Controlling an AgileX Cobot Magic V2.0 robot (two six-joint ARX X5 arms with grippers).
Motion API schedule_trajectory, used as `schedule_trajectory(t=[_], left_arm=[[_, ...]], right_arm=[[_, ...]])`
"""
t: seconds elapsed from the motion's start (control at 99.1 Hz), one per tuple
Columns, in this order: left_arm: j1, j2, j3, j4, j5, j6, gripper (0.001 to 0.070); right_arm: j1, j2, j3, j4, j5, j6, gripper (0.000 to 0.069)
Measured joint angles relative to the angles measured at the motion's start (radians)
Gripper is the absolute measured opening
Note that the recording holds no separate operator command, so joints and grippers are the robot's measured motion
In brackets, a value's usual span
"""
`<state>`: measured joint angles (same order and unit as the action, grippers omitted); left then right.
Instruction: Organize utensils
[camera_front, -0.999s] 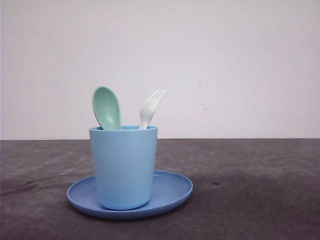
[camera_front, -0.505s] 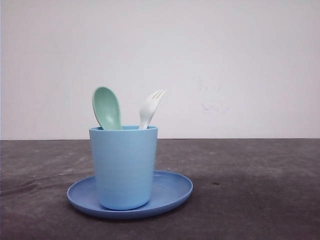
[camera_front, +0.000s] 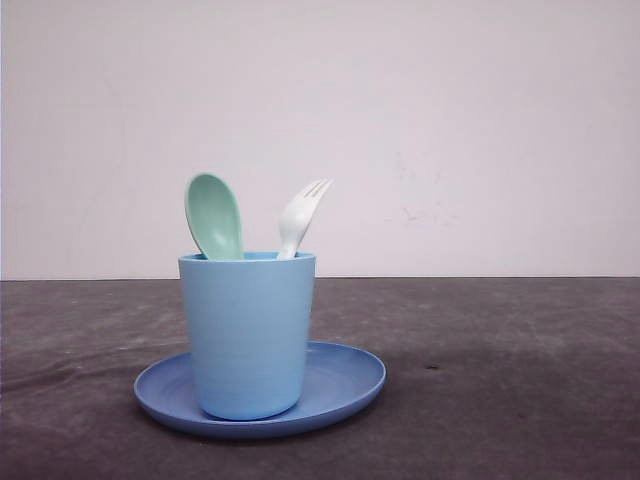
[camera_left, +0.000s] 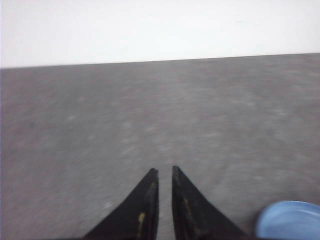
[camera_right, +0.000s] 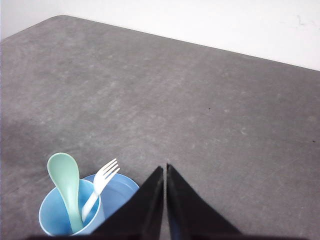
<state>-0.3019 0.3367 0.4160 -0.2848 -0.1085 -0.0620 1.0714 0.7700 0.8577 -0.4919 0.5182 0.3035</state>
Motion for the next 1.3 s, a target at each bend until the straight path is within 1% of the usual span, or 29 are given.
schedule_trajectory(t=[0.05,0.121,0.283,0.444,0.666,0.888,1.302], left_arm=[[0.032,-0.045,-0.072,0.050,0.000,0.000,0.0024],[0.067,-0.107,-0.153,0.085,0.000,0.000,0.0024],[0.141,-0.220,-0.280,0.082,0.000,0.011,0.0024],[0.190,-0.293,-0.354,0.084,0.000,0.018,0.0024],[0.197,-0.333,-0.384,0.105,0.002,0.019,0.0023],[0.206,-0.333,-0.384,0.105,0.002,0.045,0.0023],[0.206,-0.333,-0.384,0.105,0.002,0.048,0.0023]], right_arm=[[0.000,0.000,0.000,0.000,0.000,0.000,0.0008],[0.000,0.000,0.000,0.000,0.000,0.000,0.0008],[0.000,0.000,0.000,0.000,0.000,0.000,0.0008],[0.000,0.000,0.000,0.000,0.000,0.000,0.0008],[0.000,0.000,0.000,0.001,0.000,0.000,0.0008],[0.000,0.000,0.000,0.004,0.001,0.000,0.0008],[0.000,0.000,0.000,0.012,0.001,0.000,0.0008]])
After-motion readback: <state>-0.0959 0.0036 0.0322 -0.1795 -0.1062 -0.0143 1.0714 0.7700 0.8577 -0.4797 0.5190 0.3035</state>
